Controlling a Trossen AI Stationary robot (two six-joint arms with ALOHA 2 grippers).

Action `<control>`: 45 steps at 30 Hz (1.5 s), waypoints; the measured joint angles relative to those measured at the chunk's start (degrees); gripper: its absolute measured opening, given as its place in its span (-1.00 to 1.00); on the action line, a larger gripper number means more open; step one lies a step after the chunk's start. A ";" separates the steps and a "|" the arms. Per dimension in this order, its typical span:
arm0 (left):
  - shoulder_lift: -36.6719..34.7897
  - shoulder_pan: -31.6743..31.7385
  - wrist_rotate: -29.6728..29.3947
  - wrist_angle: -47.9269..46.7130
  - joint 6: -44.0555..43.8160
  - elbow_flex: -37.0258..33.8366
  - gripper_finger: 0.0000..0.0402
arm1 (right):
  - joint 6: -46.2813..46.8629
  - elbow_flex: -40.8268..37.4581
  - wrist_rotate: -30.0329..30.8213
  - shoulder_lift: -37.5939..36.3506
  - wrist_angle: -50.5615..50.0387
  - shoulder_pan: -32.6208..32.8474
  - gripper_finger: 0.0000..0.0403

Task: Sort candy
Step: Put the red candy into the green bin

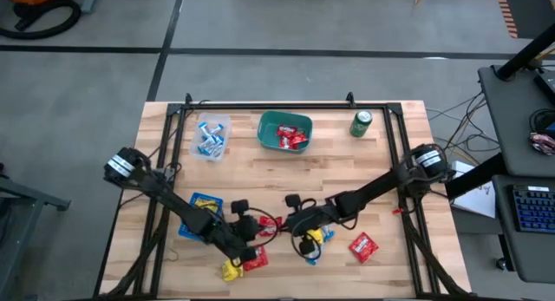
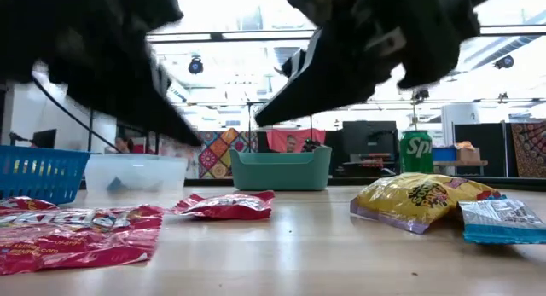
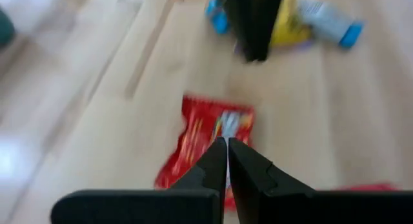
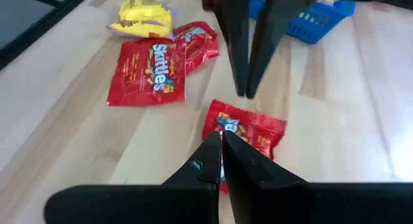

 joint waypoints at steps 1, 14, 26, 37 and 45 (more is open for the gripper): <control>-0.72 -0.02 -0.01 0.06 0.86 0.47 -1.00 | 0.20 -0.02 0.03 -1.08 -1.64 0.10 -0.96; -1.65 0.00 0.01 -0.39 4.52 4.88 -0.95 | 12.65 -2.60 9.16 -15.44 -29.07 6.36 -0.95; 2.30 0.83 -0.04 0.82 3.47 4.95 -0.40 | 28.57 -7.05 14.58 -19.45 -33.44 15.25 -0.95; 8.27 1.50 -2.08 0.94 2.52 4.92 0.08 | 31.09 -7.30 15.06 -19.45 -32.99 16.63 -0.95; 11.42 2.99 -0.82 1.11 1.46 4.92 0.14 | 31.08 -7.30 14.42 -19.45 -33.17 16.63 -0.95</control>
